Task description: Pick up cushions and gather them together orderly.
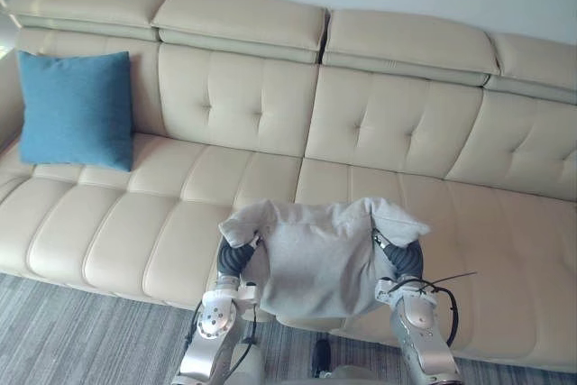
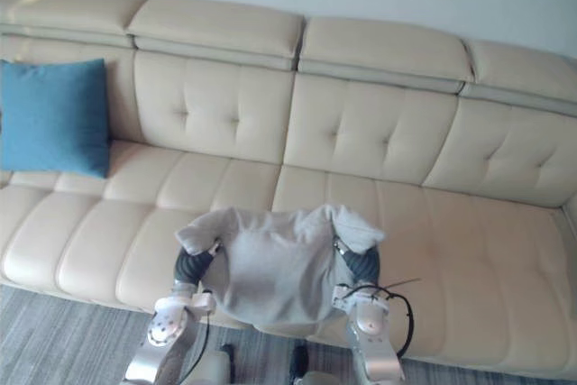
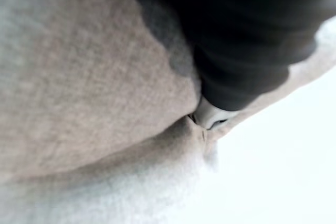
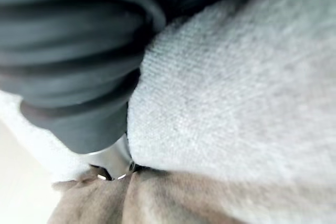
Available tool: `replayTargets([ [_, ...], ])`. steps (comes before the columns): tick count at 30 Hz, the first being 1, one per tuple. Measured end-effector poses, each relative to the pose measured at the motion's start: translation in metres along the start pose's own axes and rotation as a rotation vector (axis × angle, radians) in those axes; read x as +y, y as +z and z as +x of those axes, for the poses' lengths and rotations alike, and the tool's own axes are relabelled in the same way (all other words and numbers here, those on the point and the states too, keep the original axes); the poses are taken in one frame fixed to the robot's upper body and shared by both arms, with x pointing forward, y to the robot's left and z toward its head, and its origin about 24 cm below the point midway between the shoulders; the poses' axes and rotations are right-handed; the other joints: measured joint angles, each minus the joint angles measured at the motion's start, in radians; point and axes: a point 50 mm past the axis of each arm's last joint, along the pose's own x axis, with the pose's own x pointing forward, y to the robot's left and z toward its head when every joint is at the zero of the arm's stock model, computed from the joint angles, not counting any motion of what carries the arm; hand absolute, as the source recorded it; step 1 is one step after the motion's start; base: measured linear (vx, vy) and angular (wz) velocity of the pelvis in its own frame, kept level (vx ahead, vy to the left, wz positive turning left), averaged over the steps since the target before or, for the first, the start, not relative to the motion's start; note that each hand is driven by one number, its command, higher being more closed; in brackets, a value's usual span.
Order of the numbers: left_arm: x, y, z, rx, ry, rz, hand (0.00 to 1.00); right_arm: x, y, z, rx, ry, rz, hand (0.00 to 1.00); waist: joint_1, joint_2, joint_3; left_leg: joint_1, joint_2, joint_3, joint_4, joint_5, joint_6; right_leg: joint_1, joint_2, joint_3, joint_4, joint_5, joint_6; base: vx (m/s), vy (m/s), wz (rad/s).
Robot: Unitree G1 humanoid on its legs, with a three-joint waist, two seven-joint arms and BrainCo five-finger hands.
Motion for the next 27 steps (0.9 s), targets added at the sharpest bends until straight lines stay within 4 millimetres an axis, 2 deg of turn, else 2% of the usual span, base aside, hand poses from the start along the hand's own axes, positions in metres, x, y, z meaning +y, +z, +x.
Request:
replayTargets([
  [4, -0.004, 0.004, -0.001, -0.018, -0.03, 0.007, 1.0, -0.001, -0.001, -0.001, 0.005, -0.003, -0.002, 1.0, 0.009, 0.0, -0.002, 0.061, -0.031, 0.017, -0.1, 0.037, 0.016, 0.017, -0.033, 0.01, -0.016, 0.002, 0.006, 0.08, 0.057, 0.0],
  [5, -0.004, 0.007, -0.001, -0.029, -0.041, 0.018, 1.0, -0.001, -0.001, -0.001, 0.004, -0.002, -0.002, 1.0, 0.007, -0.001, -0.002, 0.064, -0.036, 0.019, -0.117, 0.044, 0.019, 0.02, -0.038, 0.011, -0.036, 0.011, 0.017, 0.05, 0.003, -0.06],
  [9, -0.004, 0.008, -0.001, -0.034, -0.055, 0.041, 1.0, -0.001, 0.0, 0.0, -0.001, -0.001, -0.002, 1.0, 0.002, -0.001, -0.002, 0.065, -0.037, 0.022, -0.144, 0.053, 0.017, 0.021, -0.036, 0.016, -0.071, 0.028, 0.018, 0.04, -0.01, -0.06],
  [12, -0.006, 0.017, 0.008, -0.077, -0.052, 0.071, 1.0, 0.005, 0.012, 0.01, -0.047, 0.003, 0.009, 1.0, 0.001, -0.002, -0.002, 0.062, -0.035, 0.022, -0.178, 0.073, 0.014, 0.004, -0.033, 0.022, -0.08, 0.038, 0.013, 0.0, -0.024, -0.06],
  [14, -0.008, 0.03, 0.017, -0.137, -0.047, 0.098, 1.0, 0.011, 0.025, 0.02, -0.098, 0.003, 0.024, 1.0, 0.003, -0.004, 0.0, 0.054, -0.033, 0.023, -0.2, 0.088, 0.013, -0.013, -0.031, 0.024, -0.088, 0.048, 0.009, -0.04, -0.015, -0.04],
  [18, -0.01, 0.079, 0.04, -0.345, 0.014, 0.138, 1.0, 0.034, 0.067, 0.044, -0.248, 0.025, 0.073, 1.0, 0.005, -0.021, 0.013, -0.017, -0.029, 0.026, -0.215, 0.119, 0.007, -0.094, -0.021, 0.027, -0.088, 0.078, -0.002, -0.09, -0.011, -0.06],
  [21, -0.011, 0.11, 0.051, -0.472, 0.076, 0.107, 1.0, 0.051, 0.096, 0.054, -0.346, 0.043, 0.115, 1.0, 0.014, -0.027, 0.034, -0.061, -0.019, 0.032, -0.21, 0.129, 0.003, -0.144, -0.016, 0.03, -0.078, 0.09, -0.007, -0.1, -0.018, -0.07],
  [24, -0.015, 0.132, 0.058, -0.55, 0.11, 0.071, 1.0, 0.06, 0.117, 0.06, -0.413, 0.035, 0.145, 1.0, 0.026, -0.023, 0.044, -0.122, -0.016, 0.038, -0.196, 0.131, 0.001, -0.213, -0.013, 0.032, -0.053, 0.09, -0.008, -0.09, -0.008, -0.07],
  [27, -0.021, 0.162, 0.069, -0.652, 0.119, 0.069, 1.0, 0.066, 0.144, 0.066, -0.491, 0.009, 0.177, 1.0, 0.035, -0.024, 0.089, -0.167, -0.008, 0.041, -0.194, 0.15, -0.006, -0.261, -0.013, 0.038, -0.052, 0.106, -0.011, -0.07, -0.027, -0.05],
])
